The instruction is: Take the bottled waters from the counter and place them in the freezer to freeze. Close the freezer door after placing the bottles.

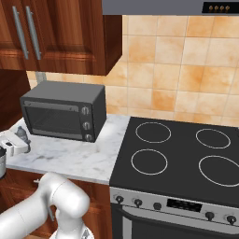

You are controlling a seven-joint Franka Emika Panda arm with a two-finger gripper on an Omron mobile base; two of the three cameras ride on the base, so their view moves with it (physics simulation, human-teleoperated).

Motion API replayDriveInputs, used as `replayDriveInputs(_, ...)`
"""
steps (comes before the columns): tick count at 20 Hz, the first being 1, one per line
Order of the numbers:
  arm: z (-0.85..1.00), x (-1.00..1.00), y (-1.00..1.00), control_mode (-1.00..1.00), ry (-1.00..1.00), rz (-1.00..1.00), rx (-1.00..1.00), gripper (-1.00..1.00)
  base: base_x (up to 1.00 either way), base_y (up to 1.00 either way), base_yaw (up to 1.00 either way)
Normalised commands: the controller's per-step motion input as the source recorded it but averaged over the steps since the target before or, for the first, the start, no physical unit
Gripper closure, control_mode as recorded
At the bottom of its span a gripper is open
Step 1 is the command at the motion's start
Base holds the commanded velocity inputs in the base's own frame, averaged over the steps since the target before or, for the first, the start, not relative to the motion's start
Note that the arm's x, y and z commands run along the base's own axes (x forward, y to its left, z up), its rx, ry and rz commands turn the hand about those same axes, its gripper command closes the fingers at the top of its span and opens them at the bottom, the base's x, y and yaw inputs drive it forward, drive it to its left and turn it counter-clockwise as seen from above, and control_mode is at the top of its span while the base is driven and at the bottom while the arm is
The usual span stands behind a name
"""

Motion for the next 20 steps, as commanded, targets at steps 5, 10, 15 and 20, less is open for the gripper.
replayDriveInputs(5, 0.00, 0.00, 0.00, -1.00, 0.00, 0.00, 0.00, 1.00, 0.00, 0.00, 0.00)
replayDriveInputs(10, 0.00, 0.00, 0.00, -1.00, 0.00, 0.00, 0.00, 1.00, 0.00, 0.00, 0.00)
replayDriveInputs(15, 0.10, -0.14, -0.01, -1.00, -0.01, 0.00, 0.00, 1.00, 0.00, 0.00, 0.00)
replayDriveInputs(20, 0.77, -0.39, -0.30, -1.00, 0.01, -0.01, 0.00, 1.00, 0.00, 0.00, 0.00)
